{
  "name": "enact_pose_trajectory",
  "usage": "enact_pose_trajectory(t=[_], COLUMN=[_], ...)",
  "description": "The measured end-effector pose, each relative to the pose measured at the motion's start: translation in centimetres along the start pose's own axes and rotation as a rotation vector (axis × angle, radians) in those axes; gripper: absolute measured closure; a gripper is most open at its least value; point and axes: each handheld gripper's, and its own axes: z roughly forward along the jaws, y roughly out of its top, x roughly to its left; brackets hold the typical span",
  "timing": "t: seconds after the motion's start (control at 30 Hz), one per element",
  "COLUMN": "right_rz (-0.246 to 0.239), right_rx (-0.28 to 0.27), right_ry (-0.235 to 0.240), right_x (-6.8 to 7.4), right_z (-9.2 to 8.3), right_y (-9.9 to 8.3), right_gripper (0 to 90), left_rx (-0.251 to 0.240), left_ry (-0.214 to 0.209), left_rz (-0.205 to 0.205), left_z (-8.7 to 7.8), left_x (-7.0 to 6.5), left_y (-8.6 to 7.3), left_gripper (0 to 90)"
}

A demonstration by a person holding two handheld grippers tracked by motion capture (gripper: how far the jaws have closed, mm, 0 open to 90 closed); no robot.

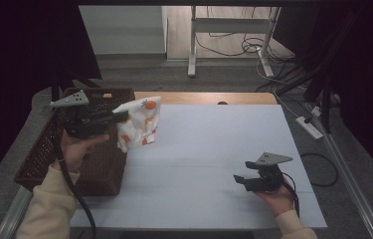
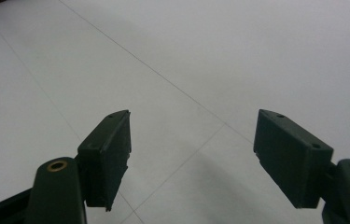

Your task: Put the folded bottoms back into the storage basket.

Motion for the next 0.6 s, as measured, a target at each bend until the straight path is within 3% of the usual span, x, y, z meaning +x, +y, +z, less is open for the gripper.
enact_pose_trajectory(t=[0.6], right_rz=[0.001], right_rx=[0.011], right_ry=[0.001], right_x=[0.0], right_z=[0.2], right_y=[0.0], right_gripper=[28.0], left_rx=[-0.006], left_ry=[0.049], left_rz=[-0.019], left_z=[-1.9], left_x=[1.4], left_y=[-0.4], left_gripper=[73.8])
